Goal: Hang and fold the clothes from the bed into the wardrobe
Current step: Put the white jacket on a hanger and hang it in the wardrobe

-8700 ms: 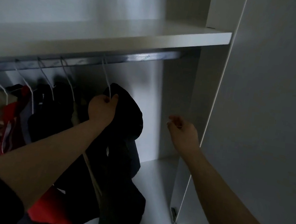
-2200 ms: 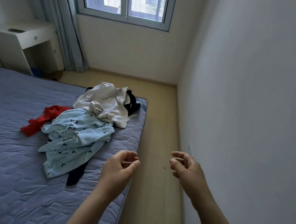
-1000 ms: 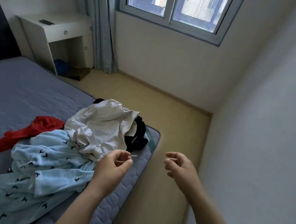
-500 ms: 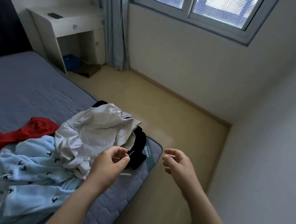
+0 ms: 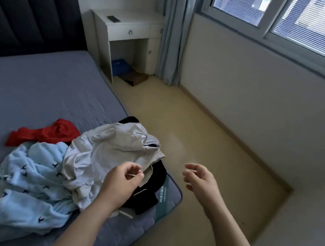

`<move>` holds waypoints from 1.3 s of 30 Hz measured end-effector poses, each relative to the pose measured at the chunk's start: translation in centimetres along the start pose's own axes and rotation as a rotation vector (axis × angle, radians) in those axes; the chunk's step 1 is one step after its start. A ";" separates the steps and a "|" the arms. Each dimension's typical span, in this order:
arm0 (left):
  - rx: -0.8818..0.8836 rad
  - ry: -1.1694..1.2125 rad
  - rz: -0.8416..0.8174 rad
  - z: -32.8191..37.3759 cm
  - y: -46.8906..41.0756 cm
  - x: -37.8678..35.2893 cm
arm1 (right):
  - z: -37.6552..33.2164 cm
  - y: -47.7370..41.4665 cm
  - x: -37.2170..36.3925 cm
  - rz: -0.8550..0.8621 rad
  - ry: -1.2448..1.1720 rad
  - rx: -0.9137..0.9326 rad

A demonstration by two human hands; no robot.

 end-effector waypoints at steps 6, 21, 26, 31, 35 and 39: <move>0.011 0.029 0.054 1.3 -5.9 -2.3 | -2.7 -6.5 -2.3 -0.079 0.061 0.033; 0.160 0.012 0.393 4.8 -14.5 -9.3 | -8.8 -25.0 -6.1 -0.407 0.159 0.202; 0.236 0.048 0.522 7.0 -14.1 -13.3 | -11.3 -30.1 -5.4 -0.543 0.241 0.294; 0.263 0.053 0.605 8.2 -13.9 -15.0 | -12.2 -32.8 -5.3 -0.609 0.252 0.334; 0.273 0.043 0.629 8.5 -14.3 -15.4 | -11.9 -33.6 -5.1 -0.635 0.258 0.332; 0.274 0.033 0.636 8.4 -15.3 -16.5 | -11.6 -35.3 -4.9 -0.644 0.270 0.327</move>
Point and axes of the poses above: each hand's wrist, its own y-axis away from the middle knuckle, its own x-axis out of the back of the hand, z = x × y, the point moved 10 cm from there along -y, towards the middle knuckle, and after that the axes turned 13 degrees about z, right-handed, at the moved point
